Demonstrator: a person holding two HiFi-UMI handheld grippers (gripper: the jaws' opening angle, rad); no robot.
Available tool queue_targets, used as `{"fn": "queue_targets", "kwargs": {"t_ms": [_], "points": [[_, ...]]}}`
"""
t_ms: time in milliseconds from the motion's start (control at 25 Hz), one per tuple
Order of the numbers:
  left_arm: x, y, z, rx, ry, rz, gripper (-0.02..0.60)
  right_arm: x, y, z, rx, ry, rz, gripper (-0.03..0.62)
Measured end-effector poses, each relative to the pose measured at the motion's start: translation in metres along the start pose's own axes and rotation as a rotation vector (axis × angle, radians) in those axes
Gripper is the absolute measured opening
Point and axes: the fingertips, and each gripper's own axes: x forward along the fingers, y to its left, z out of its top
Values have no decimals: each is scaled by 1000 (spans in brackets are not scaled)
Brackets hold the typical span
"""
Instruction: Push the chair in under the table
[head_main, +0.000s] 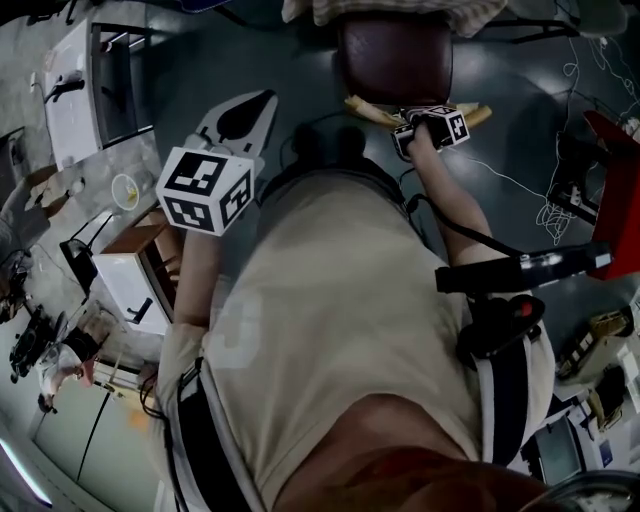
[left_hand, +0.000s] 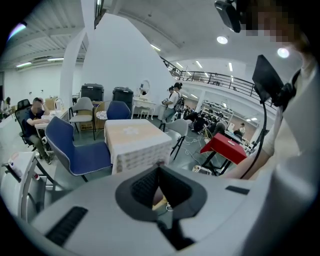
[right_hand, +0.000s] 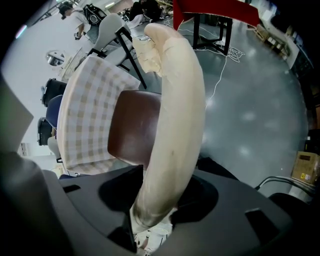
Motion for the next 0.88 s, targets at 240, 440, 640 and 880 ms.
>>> {"fn": "queue_targets", "kwargs": {"t_ms": [240,440,640,880], "points": [[-6,3,-5,-21,-9,21,6,-2,-2,1,-7,-3,12,192],[-5,5,-2,-19,-14,20,6,-1,0,0,-11,0,15,192],[-8,3,-11,-22,-10,17,6,4,-5,-3,-20,5,11,192],[-16,-3,-7,-120,-53,-57,6,9,-2,-3,-42,-13,4,195]]}}
